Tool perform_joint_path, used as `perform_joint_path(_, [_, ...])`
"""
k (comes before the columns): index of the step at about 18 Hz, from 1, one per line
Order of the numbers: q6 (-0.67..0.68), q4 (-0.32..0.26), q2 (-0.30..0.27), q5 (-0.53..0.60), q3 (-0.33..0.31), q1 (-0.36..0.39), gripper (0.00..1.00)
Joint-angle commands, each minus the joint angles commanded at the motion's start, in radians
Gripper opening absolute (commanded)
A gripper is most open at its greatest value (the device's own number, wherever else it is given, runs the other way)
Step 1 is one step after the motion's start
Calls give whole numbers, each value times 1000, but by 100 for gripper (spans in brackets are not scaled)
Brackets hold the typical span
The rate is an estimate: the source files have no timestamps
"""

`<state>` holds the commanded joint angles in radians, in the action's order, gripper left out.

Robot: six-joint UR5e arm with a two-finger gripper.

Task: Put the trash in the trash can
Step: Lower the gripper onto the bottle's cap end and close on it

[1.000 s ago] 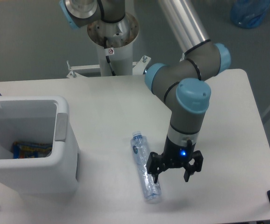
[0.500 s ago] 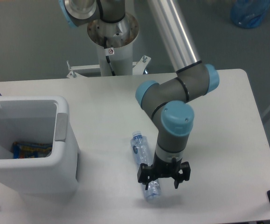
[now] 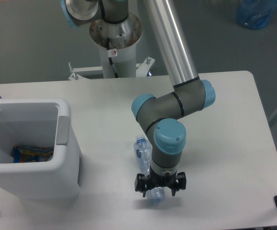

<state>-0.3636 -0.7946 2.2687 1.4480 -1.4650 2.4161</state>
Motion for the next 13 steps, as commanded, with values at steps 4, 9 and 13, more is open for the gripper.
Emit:
perform_joint_path(4, [3, 0, 5, 22, -2, -3, 100])
perform_joint_path(9, [6, 0, 9, 23, -2, -9, 92])
perform_joint_path(13, [8, 0, 8, 25, -2, -9, 73])
